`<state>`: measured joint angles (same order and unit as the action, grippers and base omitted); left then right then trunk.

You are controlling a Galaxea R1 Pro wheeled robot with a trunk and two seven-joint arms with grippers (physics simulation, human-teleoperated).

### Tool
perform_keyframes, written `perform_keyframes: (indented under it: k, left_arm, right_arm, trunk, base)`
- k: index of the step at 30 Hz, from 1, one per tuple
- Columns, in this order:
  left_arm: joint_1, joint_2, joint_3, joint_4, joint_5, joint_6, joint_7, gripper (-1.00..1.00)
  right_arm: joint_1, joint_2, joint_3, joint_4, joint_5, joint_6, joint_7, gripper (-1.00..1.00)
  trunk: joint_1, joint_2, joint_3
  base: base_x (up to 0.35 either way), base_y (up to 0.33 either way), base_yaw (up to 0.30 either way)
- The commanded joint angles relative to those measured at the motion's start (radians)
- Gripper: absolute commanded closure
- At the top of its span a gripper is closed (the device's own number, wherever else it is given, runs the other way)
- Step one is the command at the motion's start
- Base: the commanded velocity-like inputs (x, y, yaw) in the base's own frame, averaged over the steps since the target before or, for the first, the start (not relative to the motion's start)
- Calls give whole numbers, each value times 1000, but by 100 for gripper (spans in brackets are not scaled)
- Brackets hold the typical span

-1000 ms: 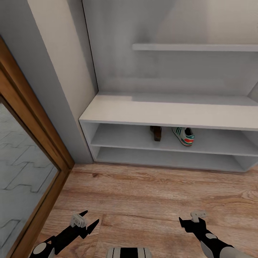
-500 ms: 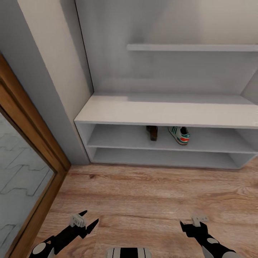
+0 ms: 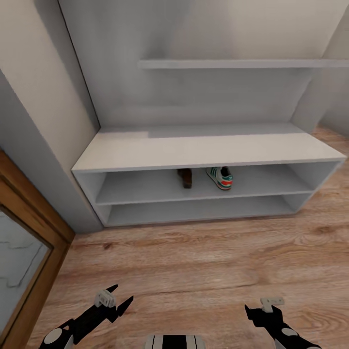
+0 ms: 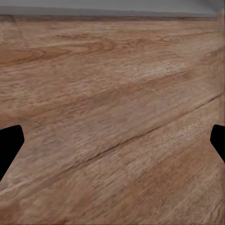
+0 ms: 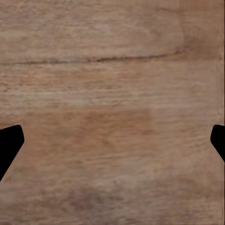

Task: Pick up the two gym shoes and the two sandals from the corridor floor and place them onto the hallstand (shoe rack) in the corridor, making sure they are on the rack and not on the floor. Arrange them so the two gym shoes are next to each other and the two sandals are next to each other.

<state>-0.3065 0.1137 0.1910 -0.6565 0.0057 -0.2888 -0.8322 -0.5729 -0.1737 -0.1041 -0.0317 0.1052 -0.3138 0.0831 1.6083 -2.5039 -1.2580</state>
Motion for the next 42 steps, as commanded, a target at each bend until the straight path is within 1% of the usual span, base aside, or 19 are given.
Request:
perform_keyframes:
  k: [1, 9, 10, 12, 13, 15, 16, 17, 19, 28, 42]
  left_arm:
    - [0, 0, 3, 1, 0, -3, -5, -100]
    - [0, 0, 3, 1, 0, -3, -4, -100]
    - [0, 0, 3, 1, 0, -3, -4, -100]
    - [0, -1, 3, 1, 0, -3, -4, -100]
    - [0, -1, 3, 1, 1, -3, 0, -100]
    - [0, -2, 3, 1, 2, -3, 7, -100]
    - [0, -2, 3, 1, 2, -3, 7, -100]
    - [0, -2, 2, 1, 2, -3, 21, -100]
    - [0, -2, 2, 1, 2, -3, 30, -100]
    - [0, -2, 1, 1, 2, -4, 51, -100]
    - [0, -2, 1, 3, 1, -4, 53, -100]
  right_arm:
    - [0, 0, -9, 1, 10, -3, 3, -100]
    - [16, 3, -11, 1, 8, -19, 3, -100]
    - [29, 5, -11, 1, -1, -46, 3, -100]
    - [36, 7, -11, 1, -22, -67, 3, -100]
    - [42, 8, -11, 2, -63, -81, 3, -100]
    - [44, 8, -11, 2, -84, -85, 4, -100]
    - [44, 8, -11, 2, -84, -85, 4, -100]
    - [45, 8, -11, 2, -107, -88, 4, -100]
    - [46, 8, -10, 2, -117, -89, 4, -100]
    - [48, 8, -10, 3, -131, -91, 6, -100]
    - [50, 8, -9, 4, -133, -91, 7, -100]
  trunk:
    - [0, 0, -1]
    - [0, 0, -1]
    - [0, 0, -1]
    - [0, 0, -1]
    - [0, 0, -1]
    - [0, 0, -1]
    - [0, 0, -1]
    - [0, 0, -1]
    - [0, 0, -1]
    - [0, 0, -1]
    - [0, 0, -1]
  base:
    - [0, 0, -297]
    - [0, 0, -298]
    - [0, 0, -299]
    - [0, 0, -299]
    - [0, 0, -299]
    - [0, 0, -299]
    - [0, 0, -299]
    - [0, 0, -299]
    - [0, 0, -299]
    - [0, 0, -299]
    - [0, 0, -299]
